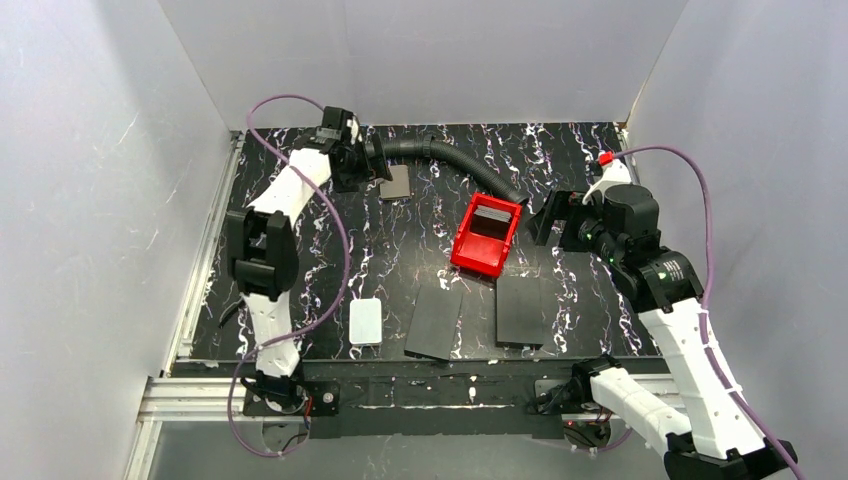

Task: Put the credit cards into the card holder
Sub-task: Open the card holder at the center of the board.

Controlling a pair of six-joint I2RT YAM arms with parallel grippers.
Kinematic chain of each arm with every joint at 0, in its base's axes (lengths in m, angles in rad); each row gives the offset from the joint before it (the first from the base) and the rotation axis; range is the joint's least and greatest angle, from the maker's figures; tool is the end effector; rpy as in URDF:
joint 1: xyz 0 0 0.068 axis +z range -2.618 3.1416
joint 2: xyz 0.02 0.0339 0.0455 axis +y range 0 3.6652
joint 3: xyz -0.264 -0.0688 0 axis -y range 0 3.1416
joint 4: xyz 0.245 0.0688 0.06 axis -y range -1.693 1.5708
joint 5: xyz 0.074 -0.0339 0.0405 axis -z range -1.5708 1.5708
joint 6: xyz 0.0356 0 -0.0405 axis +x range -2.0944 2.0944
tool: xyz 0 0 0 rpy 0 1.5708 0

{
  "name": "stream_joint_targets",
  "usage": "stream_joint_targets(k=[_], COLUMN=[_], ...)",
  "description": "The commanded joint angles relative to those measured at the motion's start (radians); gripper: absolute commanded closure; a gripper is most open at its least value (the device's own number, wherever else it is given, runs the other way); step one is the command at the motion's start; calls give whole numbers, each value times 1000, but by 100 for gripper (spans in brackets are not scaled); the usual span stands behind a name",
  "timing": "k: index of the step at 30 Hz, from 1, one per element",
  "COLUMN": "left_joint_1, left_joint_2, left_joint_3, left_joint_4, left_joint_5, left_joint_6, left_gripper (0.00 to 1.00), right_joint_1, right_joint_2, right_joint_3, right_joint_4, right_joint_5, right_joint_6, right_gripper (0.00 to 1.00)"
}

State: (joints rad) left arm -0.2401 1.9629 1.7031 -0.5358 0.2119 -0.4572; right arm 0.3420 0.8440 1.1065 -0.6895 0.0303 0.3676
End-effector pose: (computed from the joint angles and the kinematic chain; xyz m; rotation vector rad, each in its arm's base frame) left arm 0.4346 -0.1141 0.2748 -0.1577 2.4171 -0.5794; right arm 0.1561 0.0544 0.3869 0.0456 2.0225 0.4236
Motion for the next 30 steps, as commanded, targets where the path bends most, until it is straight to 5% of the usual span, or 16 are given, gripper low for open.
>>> stream_joint_targets(k=[1,12,30], left_joint_1=[-25,-47,-59], left_joint_2=[126,410,431], left_joint_3=[180,448,426], left_joint_4=[-76,-81,41], left_joint_5=[-194,-365,-270], left_joint_6=[82,112,177], left_gripper=[5,15,46], right_joint_1=[3,3,3], right_joint_2=[-1,-4,-10], right_joint_3=[4,11,-5], right_joint_4=[64,49,46], right_joint_5=[-48,-41,-58], right_joint_6=[12,29,38], right_gripper=[0,0,0])
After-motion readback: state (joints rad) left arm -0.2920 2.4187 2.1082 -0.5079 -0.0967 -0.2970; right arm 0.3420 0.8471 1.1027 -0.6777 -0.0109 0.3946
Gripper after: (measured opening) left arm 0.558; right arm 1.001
